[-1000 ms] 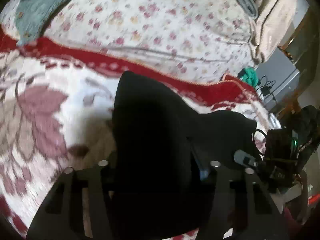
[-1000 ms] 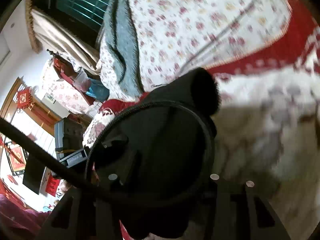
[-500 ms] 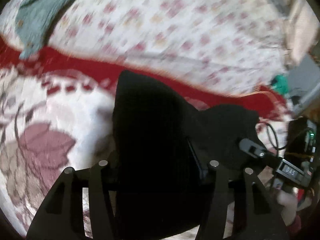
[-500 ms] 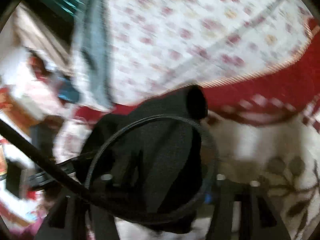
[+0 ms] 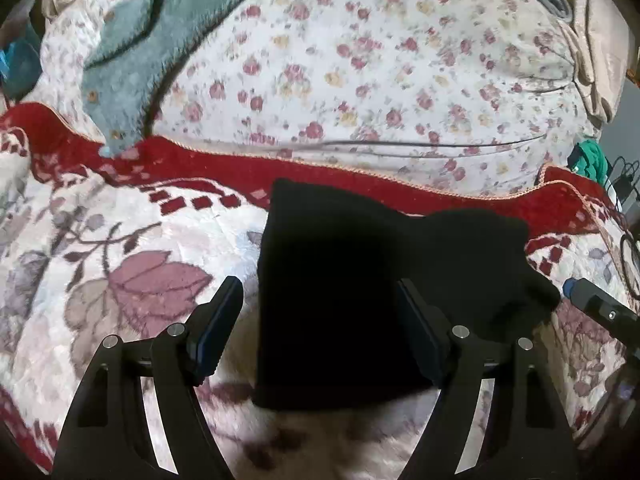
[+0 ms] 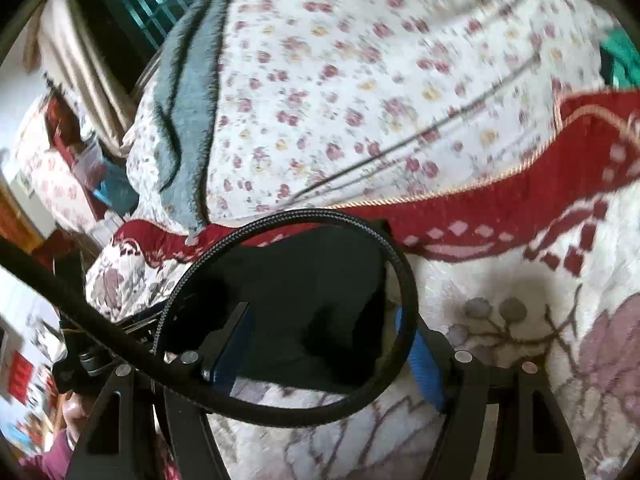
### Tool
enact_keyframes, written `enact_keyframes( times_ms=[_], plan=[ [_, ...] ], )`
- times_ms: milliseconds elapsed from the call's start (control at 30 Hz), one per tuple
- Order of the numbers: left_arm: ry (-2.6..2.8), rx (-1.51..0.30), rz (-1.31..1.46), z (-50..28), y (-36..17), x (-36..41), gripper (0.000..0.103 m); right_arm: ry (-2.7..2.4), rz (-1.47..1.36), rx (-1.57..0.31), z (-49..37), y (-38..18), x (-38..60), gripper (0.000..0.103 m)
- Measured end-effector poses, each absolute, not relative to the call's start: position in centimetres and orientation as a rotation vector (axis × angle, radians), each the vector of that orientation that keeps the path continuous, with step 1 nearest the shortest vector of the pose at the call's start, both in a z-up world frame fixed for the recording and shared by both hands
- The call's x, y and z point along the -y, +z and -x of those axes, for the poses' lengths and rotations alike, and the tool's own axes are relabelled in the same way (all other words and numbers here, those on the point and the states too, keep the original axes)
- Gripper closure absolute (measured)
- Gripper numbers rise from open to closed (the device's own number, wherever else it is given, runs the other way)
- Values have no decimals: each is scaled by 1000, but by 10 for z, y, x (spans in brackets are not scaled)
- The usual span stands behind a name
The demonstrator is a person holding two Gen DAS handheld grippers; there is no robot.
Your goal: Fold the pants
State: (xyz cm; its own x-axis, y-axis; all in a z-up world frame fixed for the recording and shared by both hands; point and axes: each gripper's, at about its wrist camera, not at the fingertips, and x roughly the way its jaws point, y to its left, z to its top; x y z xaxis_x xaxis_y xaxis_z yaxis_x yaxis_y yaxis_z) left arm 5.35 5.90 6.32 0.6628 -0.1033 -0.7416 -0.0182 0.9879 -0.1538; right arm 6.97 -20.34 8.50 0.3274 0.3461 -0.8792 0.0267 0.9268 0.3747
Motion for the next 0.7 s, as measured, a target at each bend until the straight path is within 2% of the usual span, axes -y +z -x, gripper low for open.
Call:
enact_keyframes(
  times_ms=[233, 700],
  plan=[
    [-21, -780, 95, -16, 78, -41, 25, 233, -169, -1179, -54, 110, 164, 32],
    [-12, -768, 19, 19, 91, -24, 25, 238, -226, -1166, -38, 119, 160, 31]
  ],
)
